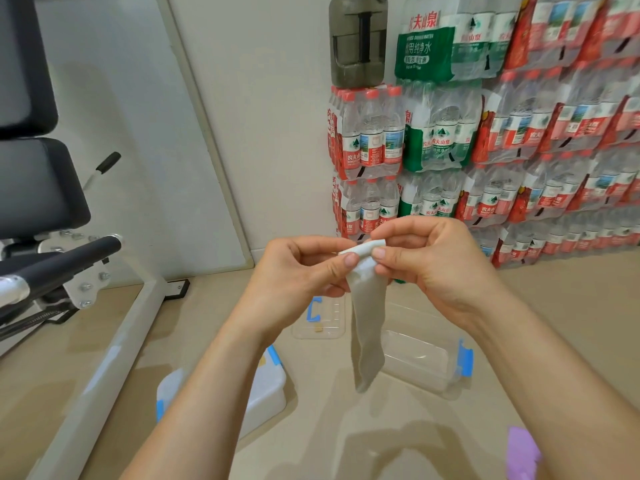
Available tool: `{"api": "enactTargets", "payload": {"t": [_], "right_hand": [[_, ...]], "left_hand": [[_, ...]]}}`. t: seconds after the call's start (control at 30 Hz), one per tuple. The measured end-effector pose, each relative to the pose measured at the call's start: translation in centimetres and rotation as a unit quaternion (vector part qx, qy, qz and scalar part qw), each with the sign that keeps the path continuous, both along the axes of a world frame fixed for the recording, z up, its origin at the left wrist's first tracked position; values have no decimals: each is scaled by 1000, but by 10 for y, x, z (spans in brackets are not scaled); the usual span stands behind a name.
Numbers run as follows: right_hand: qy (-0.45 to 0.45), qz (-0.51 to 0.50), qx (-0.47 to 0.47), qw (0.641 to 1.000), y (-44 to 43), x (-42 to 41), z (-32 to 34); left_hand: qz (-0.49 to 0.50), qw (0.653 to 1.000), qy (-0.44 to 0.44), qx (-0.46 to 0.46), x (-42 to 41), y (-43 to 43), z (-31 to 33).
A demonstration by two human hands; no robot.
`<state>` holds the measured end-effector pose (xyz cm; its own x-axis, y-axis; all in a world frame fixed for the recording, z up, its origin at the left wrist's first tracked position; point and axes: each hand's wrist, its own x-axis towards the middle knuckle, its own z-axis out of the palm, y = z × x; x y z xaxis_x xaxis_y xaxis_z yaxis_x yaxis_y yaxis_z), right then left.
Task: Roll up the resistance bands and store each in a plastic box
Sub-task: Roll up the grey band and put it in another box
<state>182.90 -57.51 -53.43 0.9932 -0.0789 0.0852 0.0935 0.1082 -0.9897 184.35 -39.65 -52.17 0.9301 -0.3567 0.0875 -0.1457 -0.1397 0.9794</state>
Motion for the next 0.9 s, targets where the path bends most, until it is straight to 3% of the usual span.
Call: {"api": "enactTargets", "payload": {"t": [0.3,0.7,0.9], "right_hand": [[-23,-17,-61,998,4,-4,3],[24,7,-8,1000,4,-3,2],[14,-25,-18,999,8,-5,4]], "left_hand": [[59,997,-43,-6,2,-6,-4],[96,994,-51,-34,2,-8,-4],[58,997,-42,-35,3,-7,-6]]}}
